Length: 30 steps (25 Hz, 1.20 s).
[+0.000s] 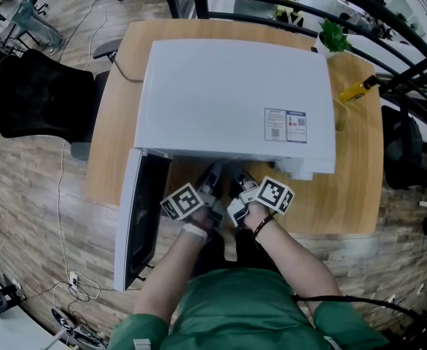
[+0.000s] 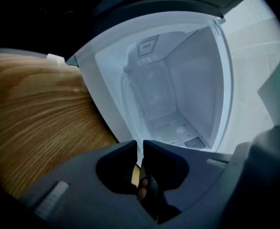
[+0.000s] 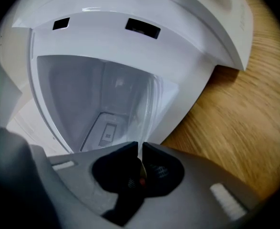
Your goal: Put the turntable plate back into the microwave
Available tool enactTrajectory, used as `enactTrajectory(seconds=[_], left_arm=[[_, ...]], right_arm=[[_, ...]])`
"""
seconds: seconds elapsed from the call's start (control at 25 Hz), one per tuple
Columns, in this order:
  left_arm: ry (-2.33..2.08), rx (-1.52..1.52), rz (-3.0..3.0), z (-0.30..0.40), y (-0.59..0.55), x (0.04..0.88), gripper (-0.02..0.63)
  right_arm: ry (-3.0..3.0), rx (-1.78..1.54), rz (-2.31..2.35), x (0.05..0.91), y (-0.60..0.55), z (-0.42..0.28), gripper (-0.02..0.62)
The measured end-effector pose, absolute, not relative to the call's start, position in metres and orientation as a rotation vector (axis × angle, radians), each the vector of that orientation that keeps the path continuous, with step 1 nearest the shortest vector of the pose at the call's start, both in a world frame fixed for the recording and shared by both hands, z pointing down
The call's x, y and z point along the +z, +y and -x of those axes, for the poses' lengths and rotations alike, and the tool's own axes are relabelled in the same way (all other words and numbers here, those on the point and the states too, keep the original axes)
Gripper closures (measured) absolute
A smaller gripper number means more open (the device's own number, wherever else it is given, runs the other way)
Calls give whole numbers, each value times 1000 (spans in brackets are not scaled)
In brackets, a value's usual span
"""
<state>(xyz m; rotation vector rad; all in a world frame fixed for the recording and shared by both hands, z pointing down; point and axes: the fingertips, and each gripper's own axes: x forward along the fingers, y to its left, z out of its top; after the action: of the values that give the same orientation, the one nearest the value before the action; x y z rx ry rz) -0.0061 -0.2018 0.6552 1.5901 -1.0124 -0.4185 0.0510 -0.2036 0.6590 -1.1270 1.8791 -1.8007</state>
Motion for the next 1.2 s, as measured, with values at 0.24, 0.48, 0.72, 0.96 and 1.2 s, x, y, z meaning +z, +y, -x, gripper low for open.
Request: enactTrajectory(seconds=[0.24,0.48,0.72,0.96,1.2], left_arm=[[-1019,-410,-1584,6,-205,655,557],[-1026,-425,-1571,10,-213,655,558],[-1015,-420,-1574,9,-220,655,560],[-1008,-437,-1570,11,-221,652,566],[-1009,-440,-1558,14,-220,657,571]], right_arm=[[1858,-1826,1126,659,-207,-51,563],[1830,-1826,1129,658,-208,-57,575],[1835,-1809,1148,656,-217,-59,592],[1840,-1806,1151,655,-221,-57,592],[1842,-1805,1133,656,-225,-52,592]])
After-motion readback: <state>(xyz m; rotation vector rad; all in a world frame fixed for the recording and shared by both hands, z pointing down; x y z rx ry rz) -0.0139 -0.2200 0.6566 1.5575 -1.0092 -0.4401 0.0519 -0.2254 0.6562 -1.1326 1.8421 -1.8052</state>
